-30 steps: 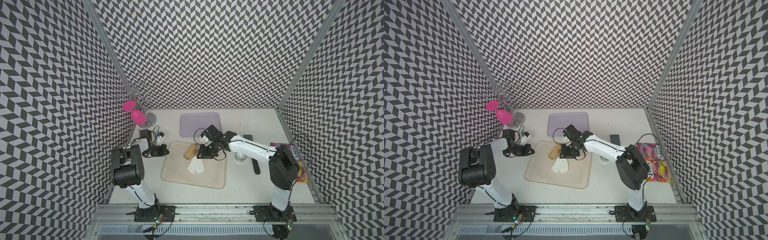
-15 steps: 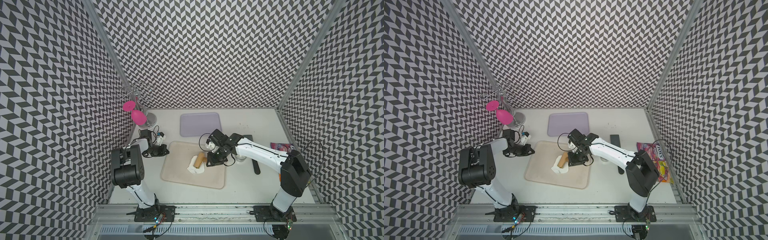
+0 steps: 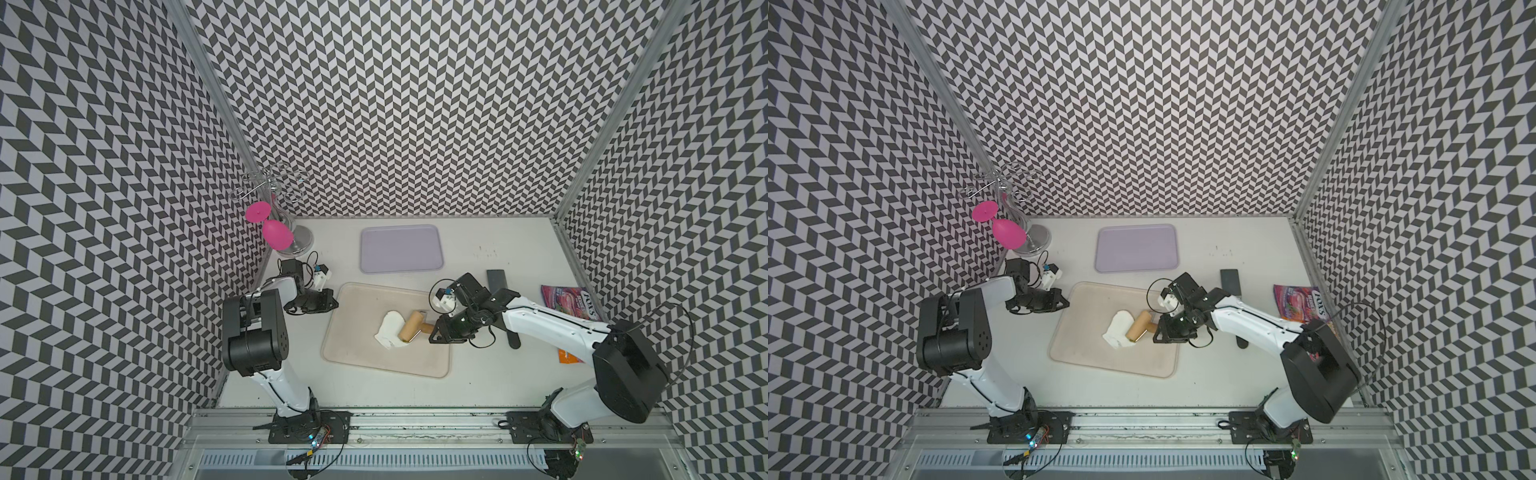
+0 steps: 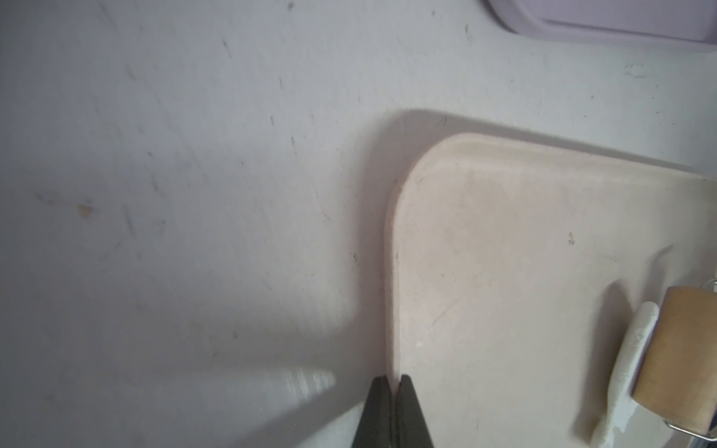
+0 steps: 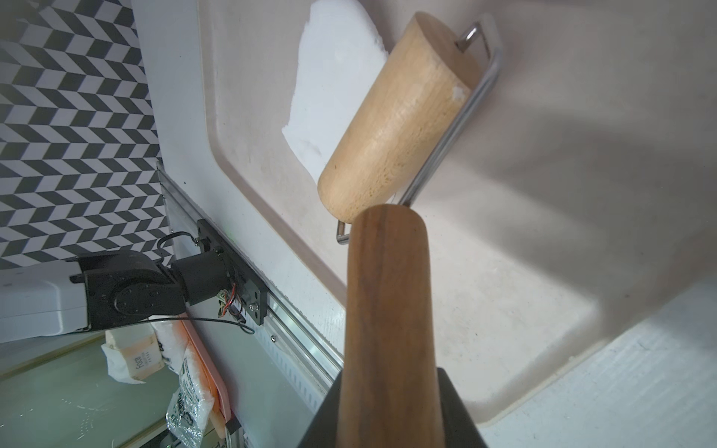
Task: Roll out the dumpling wrappers from the dough
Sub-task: Flatten out the dough on the work surface.
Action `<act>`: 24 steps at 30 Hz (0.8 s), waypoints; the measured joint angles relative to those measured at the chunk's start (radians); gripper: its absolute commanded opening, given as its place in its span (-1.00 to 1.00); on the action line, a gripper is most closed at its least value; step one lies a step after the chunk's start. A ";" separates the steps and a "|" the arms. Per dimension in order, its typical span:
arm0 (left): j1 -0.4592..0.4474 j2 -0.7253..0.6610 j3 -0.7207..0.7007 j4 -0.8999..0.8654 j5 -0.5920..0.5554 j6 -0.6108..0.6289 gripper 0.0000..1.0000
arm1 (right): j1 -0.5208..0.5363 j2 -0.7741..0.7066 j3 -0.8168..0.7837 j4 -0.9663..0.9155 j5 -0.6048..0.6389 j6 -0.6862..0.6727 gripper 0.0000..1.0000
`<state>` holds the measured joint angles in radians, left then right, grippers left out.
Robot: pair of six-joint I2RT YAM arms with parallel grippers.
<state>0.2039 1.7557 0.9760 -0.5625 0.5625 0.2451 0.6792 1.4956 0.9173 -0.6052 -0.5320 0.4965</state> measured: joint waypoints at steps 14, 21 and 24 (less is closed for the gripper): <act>0.004 0.000 0.000 0.000 0.011 0.001 -1.00 | -0.073 -0.038 0.259 -0.396 0.199 -0.032 -1.00; 0.005 0.000 0.000 -0.001 0.013 0.005 -1.00 | 0.176 0.148 0.650 -0.499 0.278 -0.154 -1.00; 0.005 0.000 0.000 -0.001 0.014 0.005 -1.00 | 0.259 0.257 0.734 -0.522 0.293 -0.194 -1.00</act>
<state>0.2085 1.7557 0.9764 -0.5632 0.5762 0.2504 0.9382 1.7531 1.6508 -1.1271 -0.2394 0.3027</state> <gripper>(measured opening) 0.067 0.309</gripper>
